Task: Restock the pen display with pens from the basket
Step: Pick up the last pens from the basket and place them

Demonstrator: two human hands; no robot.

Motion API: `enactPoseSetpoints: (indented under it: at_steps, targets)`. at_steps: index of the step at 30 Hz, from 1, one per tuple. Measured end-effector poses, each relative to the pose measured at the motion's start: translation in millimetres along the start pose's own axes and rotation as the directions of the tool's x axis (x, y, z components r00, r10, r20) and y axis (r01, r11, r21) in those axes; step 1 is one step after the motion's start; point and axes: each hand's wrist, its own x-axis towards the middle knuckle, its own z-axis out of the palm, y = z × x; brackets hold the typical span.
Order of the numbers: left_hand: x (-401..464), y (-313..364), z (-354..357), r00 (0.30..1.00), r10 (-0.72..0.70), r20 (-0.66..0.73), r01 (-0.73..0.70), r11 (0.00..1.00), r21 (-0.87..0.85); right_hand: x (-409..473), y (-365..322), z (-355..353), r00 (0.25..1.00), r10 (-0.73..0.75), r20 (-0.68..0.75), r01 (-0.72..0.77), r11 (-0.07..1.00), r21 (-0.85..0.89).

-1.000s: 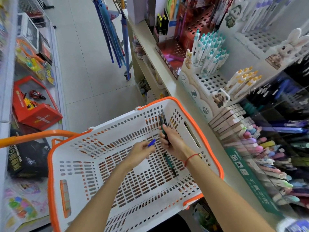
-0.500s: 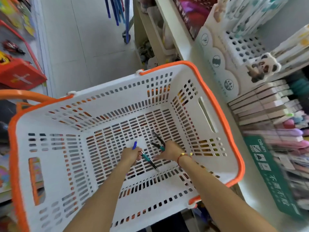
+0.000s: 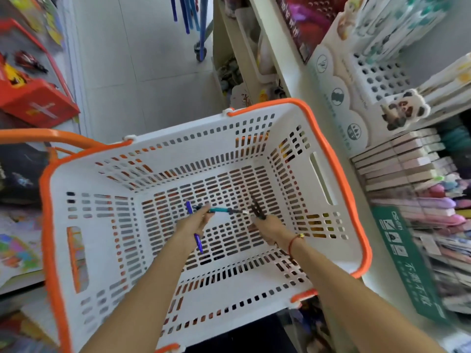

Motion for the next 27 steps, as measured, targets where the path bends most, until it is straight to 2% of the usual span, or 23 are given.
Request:
enactPoseSetpoints:
  at_steps: [2,3,6,9,10,11,13,15,16,18,20,21,23,25,27]
  targets:
    - [-29.3,13.5,-3.1,0.994,0.005,0.108,0.011,0.990,-0.144,-25.5,-12.4,-4.8,0.989,-0.068,0.128,0.024,0.947,0.320]
    - [-43.9,19.2,-0.7,0.988,0.013,0.155,0.010,0.989,-0.150,-38.2,-20.2,-5.4,0.978,-0.133,0.162,0.045,0.889,0.456]
    - [-88.1,33.6,9.4,0.976,0.094,0.197,-0.078,0.993,-0.087,-75.3,-38.1,-7.5,0.930,-0.347,0.122,0.147,0.653,0.743]
    - [-120.7,45.1,20.7,0.948,0.198,0.248,-0.155,0.971,-0.185,-111.2,-50.8,-14.6,0.840,-0.540,0.047,0.137,0.296,0.945]
    - [-130.8,48.6,27.2,0.936,0.226,0.268,-0.168,0.960,-0.223,-122.1,-56.6,-18.0,0.826,-0.563,0.001,0.175,0.258,0.950]
    - [-138.9,50.7,32.7,0.925,0.247,0.289,-0.180,0.954,-0.239,-129.4,-62.0,-20.4,0.826,-0.559,-0.067,0.272,0.292,0.917]
    - [-153.8,56.6,44.0,0.898,0.265,0.351,-0.222,0.962,-0.160,-140.3,-74.5,-28.4,0.807,-0.532,-0.255,0.526,0.452,0.720]
    - [-164.3,64.1,51.9,0.866,0.286,0.411,-0.354,0.930,0.099,-149.5,-84.8,-44.3,0.770,-0.534,-0.349,0.630,0.551,0.547]
    - [-166.2,68.5,53.4,0.856,0.312,0.412,-0.447,0.847,0.288,-152.2,-89.8,-53.3,0.771,-0.550,-0.322,0.632,0.593,0.499]
    - [-173.1,77.2,61.4,0.827,0.377,0.418,-0.562,0.594,0.576,-160.0,-93.0,-73.0,0.786,-0.593,-0.172,0.599,0.662,0.451]
    - [-182.0,83.0,73.8,0.765,0.378,0.522,-0.644,0.463,0.608,-170.5,-93.1,-84.1,0.798,-0.602,-0.029,0.549,0.707,0.445]
    - [-188.4,82.6,79.6,0.734,0.349,0.583,-0.676,0.456,0.578,-174.7,-91.5,-85.4,0.802,-0.597,0.018,0.522,0.714,0.467]
    - [-200.6,80.2,93.9,0.696,0.283,0.660,-0.696,0.493,0.522,-182.2,-89.7,-88.9,0.809,-0.587,0.018,0.486,0.686,0.542]
    - [-206.3,73.3,104.1,0.684,0.199,0.702,-0.648,0.606,0.460,-188.5,-87.5,-93.3,0.822,-0.563,-0.087,0.512,0.663,0.547]
    - [-205.9,67.3,115.2,0.669,0.140,0.730,-0.547,0.757,0.357,-193.6,-83.7,-100.1,0.815,-0.539,-0.210,0.567,0.670,0.479]
